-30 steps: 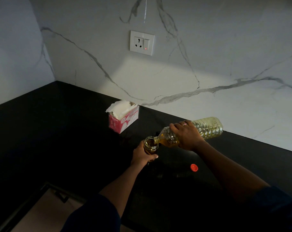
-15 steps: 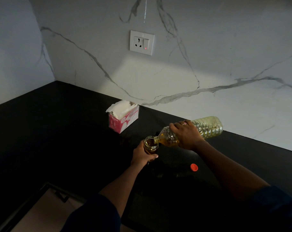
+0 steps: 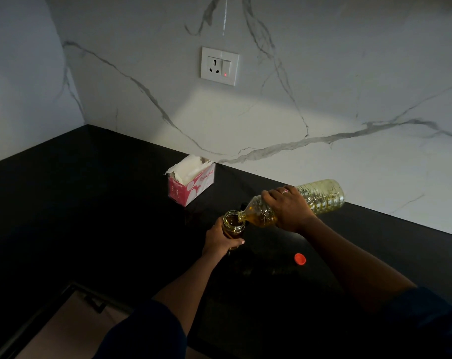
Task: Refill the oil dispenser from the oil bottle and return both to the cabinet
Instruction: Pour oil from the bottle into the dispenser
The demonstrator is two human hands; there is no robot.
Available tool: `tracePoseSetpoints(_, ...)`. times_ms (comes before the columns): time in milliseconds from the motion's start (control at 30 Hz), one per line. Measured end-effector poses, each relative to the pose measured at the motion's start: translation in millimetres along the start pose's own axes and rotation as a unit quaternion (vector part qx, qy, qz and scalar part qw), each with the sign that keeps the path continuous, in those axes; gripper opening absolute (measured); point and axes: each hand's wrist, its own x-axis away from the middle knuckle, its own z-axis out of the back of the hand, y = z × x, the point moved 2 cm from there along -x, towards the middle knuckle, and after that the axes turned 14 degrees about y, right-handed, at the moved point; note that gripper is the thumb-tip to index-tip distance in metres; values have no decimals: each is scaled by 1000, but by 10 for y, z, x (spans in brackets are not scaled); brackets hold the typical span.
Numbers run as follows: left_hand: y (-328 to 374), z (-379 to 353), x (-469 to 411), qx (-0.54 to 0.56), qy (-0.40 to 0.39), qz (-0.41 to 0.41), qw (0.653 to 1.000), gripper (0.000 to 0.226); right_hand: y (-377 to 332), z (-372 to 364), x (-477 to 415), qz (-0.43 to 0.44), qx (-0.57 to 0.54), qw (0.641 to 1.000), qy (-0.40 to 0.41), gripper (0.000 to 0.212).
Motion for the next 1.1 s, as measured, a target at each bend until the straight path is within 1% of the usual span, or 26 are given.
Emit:
tracePoseSetpoints(133,2,5,3,3,0,0,1000,82,0,20,-4,-6,-1,1000,-13,82)
tracePoseSetpoints(433,13,5,8,-1,-2,7,1000,84,-10,66,-5,-4,-15,1000,-17,80)
tracePoseSetpoints(600,17,10,13,-1,-2,2,1000,83,-9,34,25,-19,-19,999,-22,83)
tracePoseSetpoints(700,21,18,16,0,1,-3,1000,82,-23,5,57,-26,-21,999,-27,80)
tracePoseSetpoints(800,13,24,18,6,4,-4,1000,81,-27,1,64,-25,-24,999,-14,80)
tracePoseSetpoints(900,20,28,23,8,3,-4,1000,81,-10,-14,70,-31,-18,999,-10,85)
tracePoseSetpoints(1100,29,26,28,7,-2,-1,1000,82,-22,-1,90,-37,-36,999,-6,80)
